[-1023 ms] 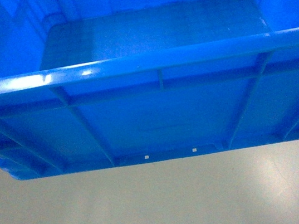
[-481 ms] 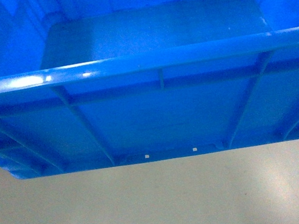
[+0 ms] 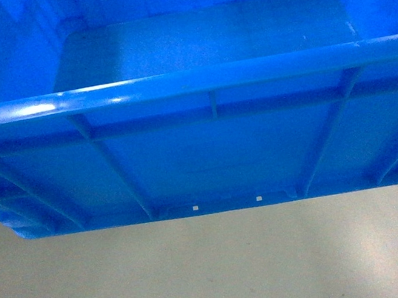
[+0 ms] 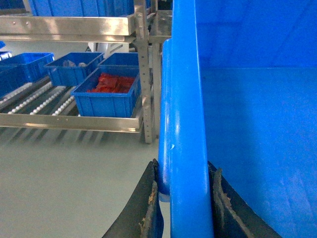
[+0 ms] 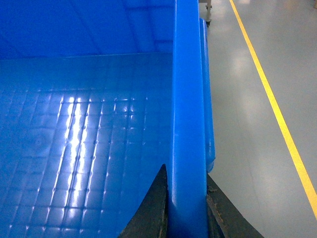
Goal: Place box next to blue box on left shelf
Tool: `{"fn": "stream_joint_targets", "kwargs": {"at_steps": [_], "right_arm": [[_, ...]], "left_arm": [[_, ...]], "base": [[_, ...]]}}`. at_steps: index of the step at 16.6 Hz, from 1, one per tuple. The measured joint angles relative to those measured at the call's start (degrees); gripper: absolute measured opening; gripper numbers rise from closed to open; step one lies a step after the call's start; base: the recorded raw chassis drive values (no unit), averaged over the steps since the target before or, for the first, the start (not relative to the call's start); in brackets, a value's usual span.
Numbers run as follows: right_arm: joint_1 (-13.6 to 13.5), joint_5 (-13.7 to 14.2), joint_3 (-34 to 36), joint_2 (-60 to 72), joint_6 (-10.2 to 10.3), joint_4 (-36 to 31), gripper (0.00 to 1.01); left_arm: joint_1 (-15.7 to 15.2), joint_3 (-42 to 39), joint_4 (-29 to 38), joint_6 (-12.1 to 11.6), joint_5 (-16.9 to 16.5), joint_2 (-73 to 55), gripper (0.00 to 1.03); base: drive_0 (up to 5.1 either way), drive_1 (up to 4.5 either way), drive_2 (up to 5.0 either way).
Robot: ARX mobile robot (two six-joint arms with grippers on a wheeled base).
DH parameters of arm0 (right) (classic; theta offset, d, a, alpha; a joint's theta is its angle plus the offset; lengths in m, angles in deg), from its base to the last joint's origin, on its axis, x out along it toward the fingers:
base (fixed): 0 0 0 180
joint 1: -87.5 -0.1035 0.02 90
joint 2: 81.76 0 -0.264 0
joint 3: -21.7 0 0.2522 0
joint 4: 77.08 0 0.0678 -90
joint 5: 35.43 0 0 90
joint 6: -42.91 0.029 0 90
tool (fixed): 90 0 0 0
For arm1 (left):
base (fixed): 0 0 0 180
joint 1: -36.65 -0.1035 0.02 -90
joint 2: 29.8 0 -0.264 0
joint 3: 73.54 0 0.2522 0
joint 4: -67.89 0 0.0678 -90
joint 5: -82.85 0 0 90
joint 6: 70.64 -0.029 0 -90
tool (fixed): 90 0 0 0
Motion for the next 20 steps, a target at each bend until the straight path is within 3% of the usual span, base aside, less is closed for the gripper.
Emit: {"fn": "stream_joint_targets", "kwargs": {"at_steps": [20], "right_arm": [[0.0,0.0,0.0,0.0,0.0,0.0,0.09]], "left_arm": [[0.1,0.0,0.1,0.0,0.0,0.0,0.19]], "base": [[0.2,4.45,-4.1]]}}
